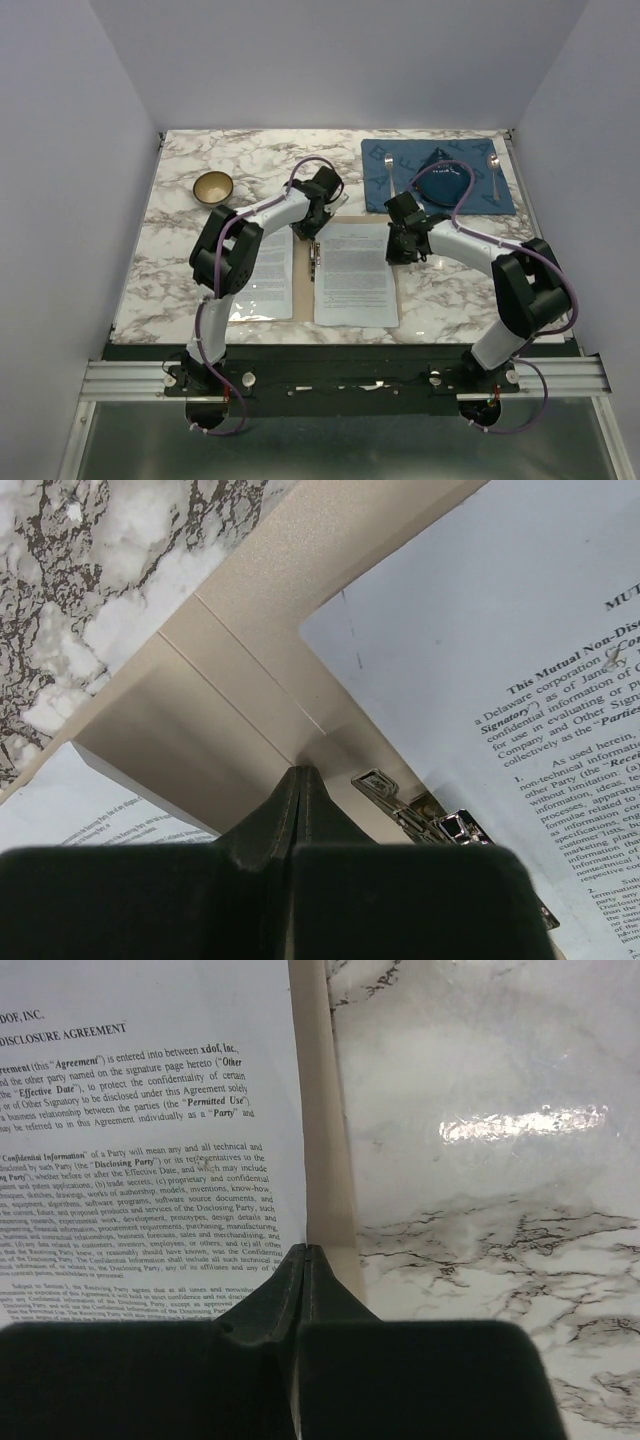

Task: Put the files into the folder

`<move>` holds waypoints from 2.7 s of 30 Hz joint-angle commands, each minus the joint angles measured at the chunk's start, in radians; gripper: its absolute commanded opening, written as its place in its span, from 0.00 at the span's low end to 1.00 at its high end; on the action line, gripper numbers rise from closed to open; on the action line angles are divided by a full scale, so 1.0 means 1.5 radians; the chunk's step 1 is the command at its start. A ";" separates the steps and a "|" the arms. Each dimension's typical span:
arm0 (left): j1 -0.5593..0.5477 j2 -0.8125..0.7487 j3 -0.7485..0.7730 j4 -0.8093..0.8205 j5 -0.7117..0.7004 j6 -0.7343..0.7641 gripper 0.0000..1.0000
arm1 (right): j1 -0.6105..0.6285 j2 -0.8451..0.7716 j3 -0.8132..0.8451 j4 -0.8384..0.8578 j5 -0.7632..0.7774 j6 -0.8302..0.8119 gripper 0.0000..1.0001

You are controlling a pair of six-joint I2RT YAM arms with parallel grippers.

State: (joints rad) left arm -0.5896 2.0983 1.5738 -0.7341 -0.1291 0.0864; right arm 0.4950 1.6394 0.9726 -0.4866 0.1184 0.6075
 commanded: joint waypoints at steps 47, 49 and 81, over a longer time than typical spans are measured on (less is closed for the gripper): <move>-0.101 -0.060 -0.139 0.005 0.077 0.042 0.00 | -0.005 -0.097 -0.116 0.065 0.012 0.095 0.00; -0.100 -0.062 -0.143 0.008 0.075 0.042 0.00 | -0.005 -0.091 -0.116 0.064 0.020 0.104 0.00; -0.094 -0.078 -0.169 0.019 0.057 0.046 0.00 | -0.015 -0.079 -0.119 0.122 -0.028 0.027 0.00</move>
State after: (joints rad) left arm -0.7284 1.9579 1.3590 -0.6540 -0.0856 0.1585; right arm 0.4755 1.5257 0.7849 -0.3328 0.1200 0.6914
